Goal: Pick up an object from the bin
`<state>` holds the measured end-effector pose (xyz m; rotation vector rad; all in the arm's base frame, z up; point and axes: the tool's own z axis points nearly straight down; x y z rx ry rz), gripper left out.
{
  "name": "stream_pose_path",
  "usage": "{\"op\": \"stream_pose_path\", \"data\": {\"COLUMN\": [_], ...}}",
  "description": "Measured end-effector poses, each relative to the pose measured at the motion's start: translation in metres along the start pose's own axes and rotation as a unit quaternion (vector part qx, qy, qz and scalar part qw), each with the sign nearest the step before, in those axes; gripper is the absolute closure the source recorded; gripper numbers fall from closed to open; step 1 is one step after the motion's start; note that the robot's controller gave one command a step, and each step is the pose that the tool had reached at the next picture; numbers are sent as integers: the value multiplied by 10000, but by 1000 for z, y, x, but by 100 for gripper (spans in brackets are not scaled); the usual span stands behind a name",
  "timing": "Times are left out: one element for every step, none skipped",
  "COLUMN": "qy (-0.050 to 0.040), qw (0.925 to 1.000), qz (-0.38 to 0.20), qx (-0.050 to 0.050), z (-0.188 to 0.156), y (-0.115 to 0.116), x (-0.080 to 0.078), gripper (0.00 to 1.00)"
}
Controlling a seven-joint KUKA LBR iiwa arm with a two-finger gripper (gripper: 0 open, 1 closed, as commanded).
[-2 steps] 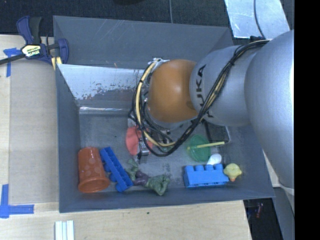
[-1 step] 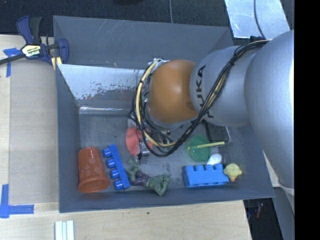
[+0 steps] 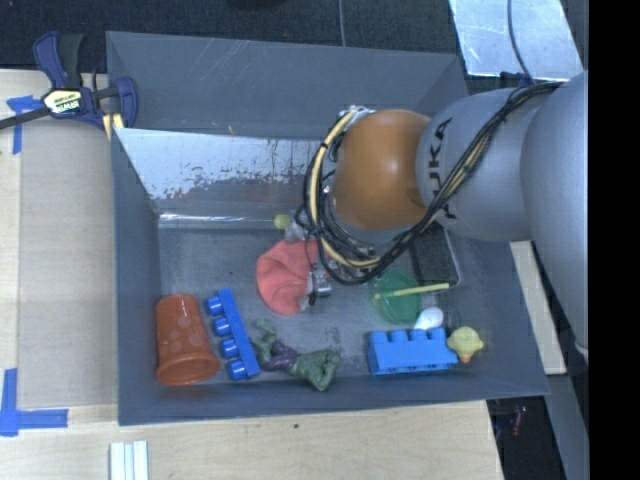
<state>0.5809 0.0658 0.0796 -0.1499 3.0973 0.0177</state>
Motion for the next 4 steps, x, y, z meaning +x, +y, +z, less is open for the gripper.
{"op": "stream_pose_path", "data": {"qy": [-38,-38,-1,-3], "qw": [9996,9996,9992,9985], "qz": [-264,-264,-398,-551], "qx": [-13,-13,-13,-15], "z": [7,7,-53,-128], "y": [-21,-21,-33,-10], "x": [-20,-20,-24,-32], "gripper": [100,100,100,100]}}
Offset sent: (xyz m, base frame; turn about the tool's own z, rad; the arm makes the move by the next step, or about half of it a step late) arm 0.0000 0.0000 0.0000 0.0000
